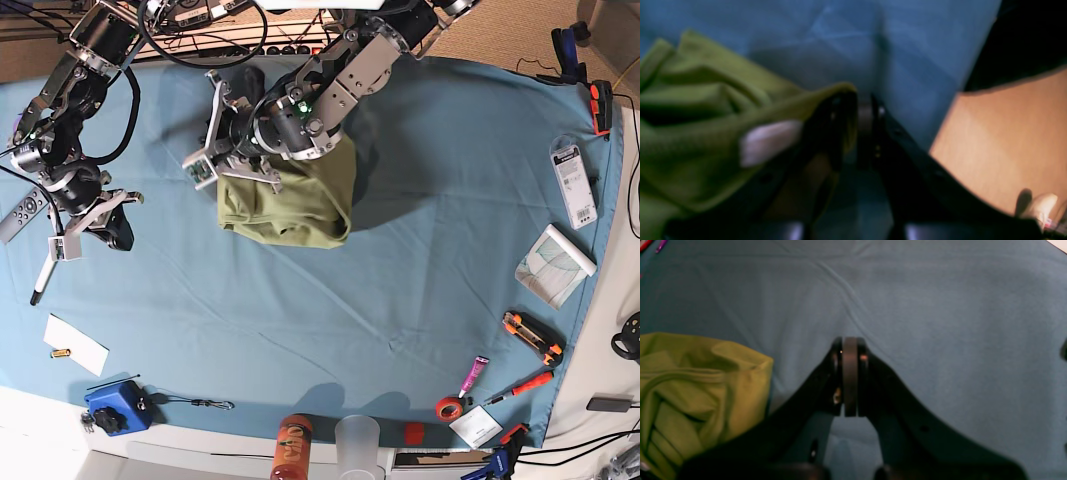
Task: Layout the t-shirt on the table in an organized manner, then fold the t-shirt properly
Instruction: 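Press and tuck the folded bundle with the left gripper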
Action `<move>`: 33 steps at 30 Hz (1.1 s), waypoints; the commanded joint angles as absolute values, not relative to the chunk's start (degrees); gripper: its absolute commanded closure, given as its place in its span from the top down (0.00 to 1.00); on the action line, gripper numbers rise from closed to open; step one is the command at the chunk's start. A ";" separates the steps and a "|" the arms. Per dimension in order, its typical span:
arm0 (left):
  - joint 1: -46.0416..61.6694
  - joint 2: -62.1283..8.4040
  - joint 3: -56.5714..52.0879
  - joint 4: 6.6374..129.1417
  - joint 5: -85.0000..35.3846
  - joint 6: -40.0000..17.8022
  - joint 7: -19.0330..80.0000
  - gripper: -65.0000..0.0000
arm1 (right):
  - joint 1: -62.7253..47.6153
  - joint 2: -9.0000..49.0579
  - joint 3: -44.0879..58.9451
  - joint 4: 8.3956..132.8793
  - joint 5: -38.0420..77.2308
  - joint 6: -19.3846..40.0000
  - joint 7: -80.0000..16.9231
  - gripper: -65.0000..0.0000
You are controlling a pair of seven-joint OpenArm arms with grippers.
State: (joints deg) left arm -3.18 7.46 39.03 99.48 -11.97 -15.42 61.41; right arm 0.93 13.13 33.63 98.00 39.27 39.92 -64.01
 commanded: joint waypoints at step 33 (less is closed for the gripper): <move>-2.83 3.46 39.20 91.72 10.92 3.18 47.55 0.00 | 1.72 13.98 33.82 99.00 42.22 40.00 -64.23 0.00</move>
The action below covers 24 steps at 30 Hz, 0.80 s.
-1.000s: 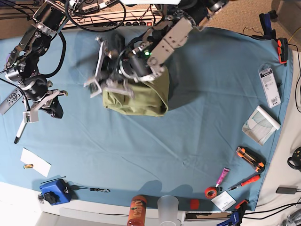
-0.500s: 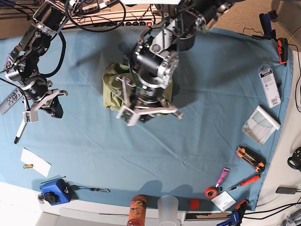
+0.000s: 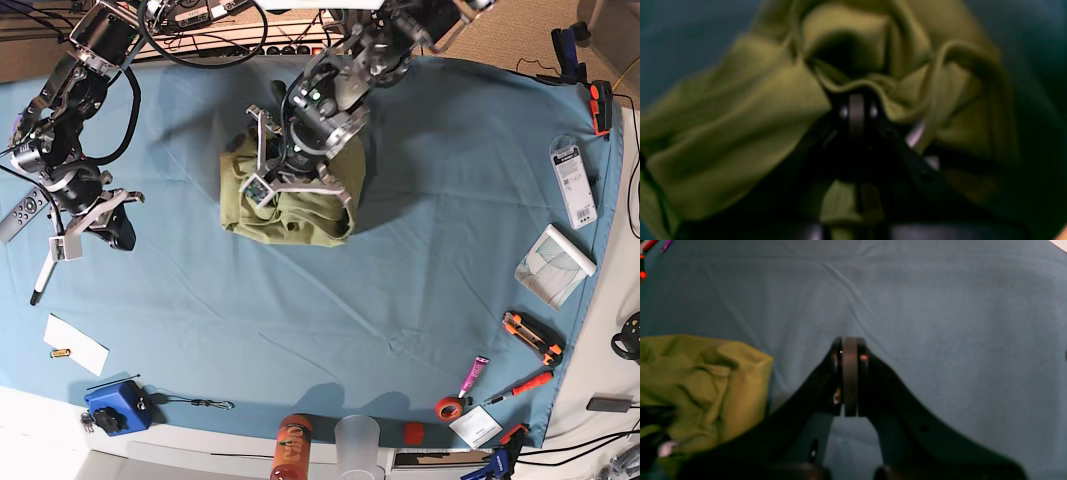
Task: Layout the t-shirt on the table in an organized manner, then fold the t-shirt properly
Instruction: 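Press and tuck the folded bundle with the left gripper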
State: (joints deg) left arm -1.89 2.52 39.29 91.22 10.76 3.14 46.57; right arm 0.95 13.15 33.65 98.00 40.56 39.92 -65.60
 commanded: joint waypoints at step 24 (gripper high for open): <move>-8.40 9.00 39.20 108.92 18.02 2.70 65.17 0.34 | 1.72 13.98 33.80 99.00 46.70 40.00 -71.20 0.00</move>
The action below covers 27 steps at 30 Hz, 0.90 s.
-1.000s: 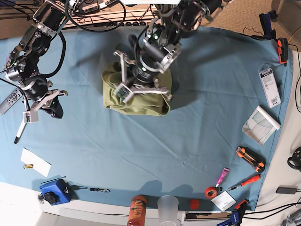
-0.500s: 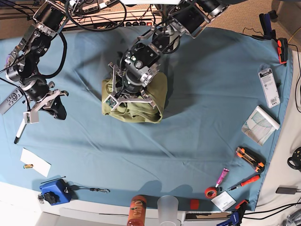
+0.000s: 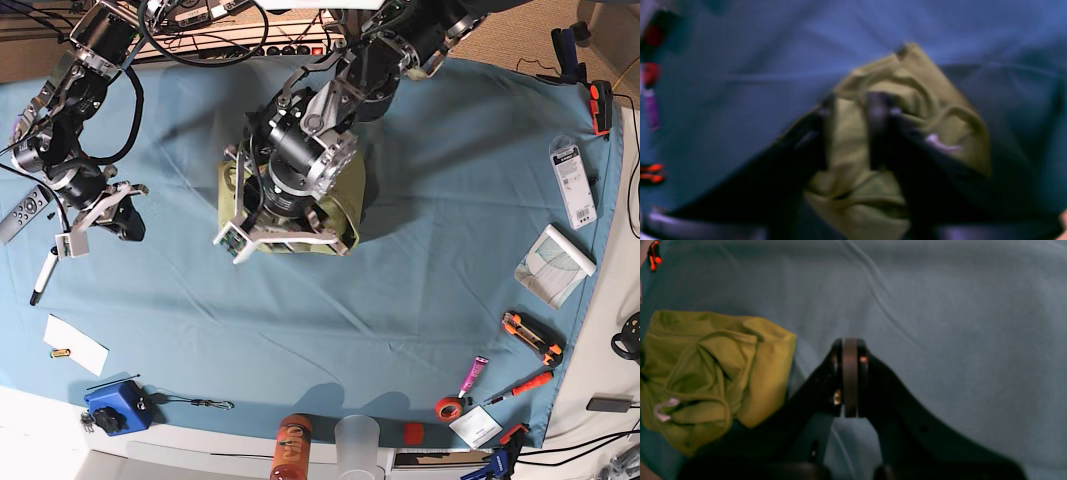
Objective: Layout the t-shirt on the table in an organized manner, then fold the t-shirt properly
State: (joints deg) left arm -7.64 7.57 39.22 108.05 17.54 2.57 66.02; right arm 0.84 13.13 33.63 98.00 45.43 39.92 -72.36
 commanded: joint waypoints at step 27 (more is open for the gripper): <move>9.93 -11.70 4.49 129.01 14.63 6.72 62.39 0.00 | 0.75 14.28 36.58 100.12 54.65 40.00 -75.24 0.00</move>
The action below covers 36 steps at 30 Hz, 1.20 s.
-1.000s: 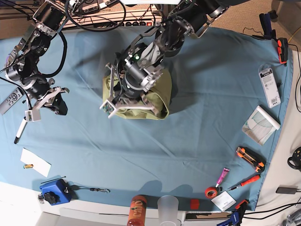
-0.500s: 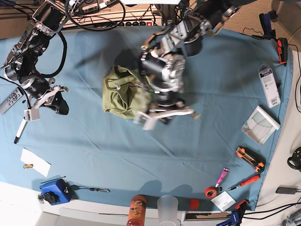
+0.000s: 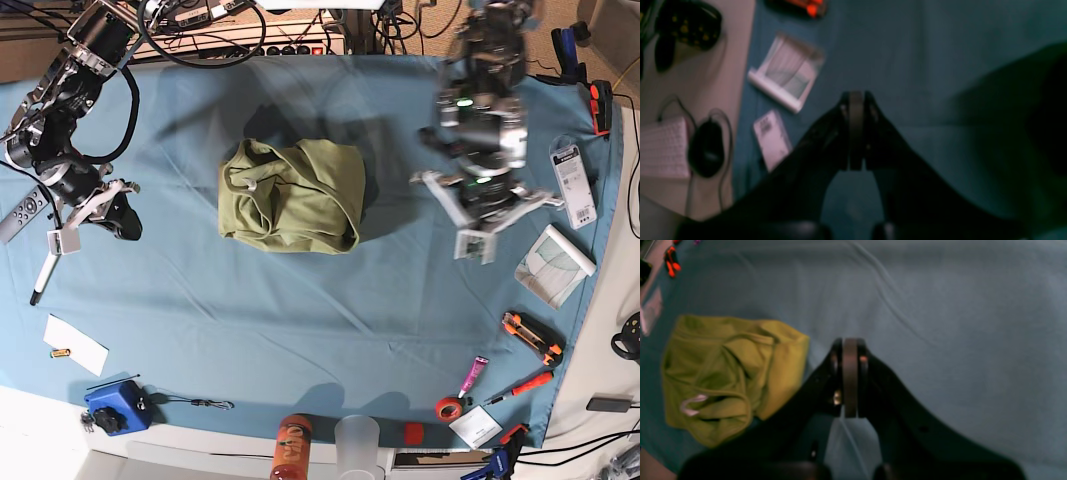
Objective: Layout the t-shirt on the table in an organized manner, then fold the t-shirt properly
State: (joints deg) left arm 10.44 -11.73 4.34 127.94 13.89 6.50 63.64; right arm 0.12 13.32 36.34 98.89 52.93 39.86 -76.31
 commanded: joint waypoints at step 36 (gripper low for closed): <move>59.13 -15.25 -22.79 129.84 -14.66 -4.62 62.39 0.00 | -45.82 14.15 37.19 115.90 48.36 40.00 -80.00 0.00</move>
State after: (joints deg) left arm 58.13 -14.81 -22.52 129.23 -14.85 -4.73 62.41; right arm -45.08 13.39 36.75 115.18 48.29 39.97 -80.09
